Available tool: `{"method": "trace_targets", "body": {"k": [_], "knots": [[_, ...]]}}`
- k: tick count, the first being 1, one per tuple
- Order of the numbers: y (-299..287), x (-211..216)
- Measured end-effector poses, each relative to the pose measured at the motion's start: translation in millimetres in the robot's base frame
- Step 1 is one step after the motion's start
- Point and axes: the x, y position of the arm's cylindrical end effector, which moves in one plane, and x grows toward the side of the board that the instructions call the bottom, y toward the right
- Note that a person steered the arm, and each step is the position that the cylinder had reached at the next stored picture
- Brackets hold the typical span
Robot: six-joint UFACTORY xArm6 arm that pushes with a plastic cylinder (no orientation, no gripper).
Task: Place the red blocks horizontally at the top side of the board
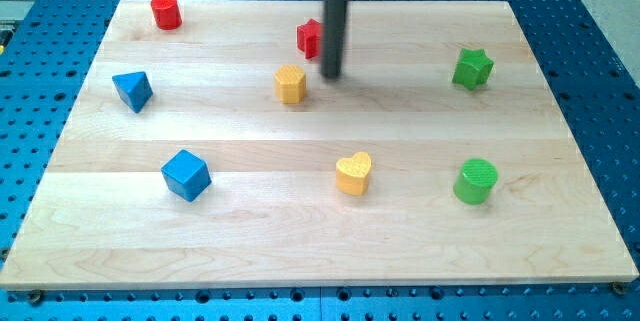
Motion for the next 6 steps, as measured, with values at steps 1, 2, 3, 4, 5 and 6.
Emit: {"method": "trace_targets", "body": {"k": [1, 2, 3, 4, 5, 6], "knots": [[-10, -14], [19, -69], [24, -75], [-81, -39], [-222, -39], [-287, -49]]}}
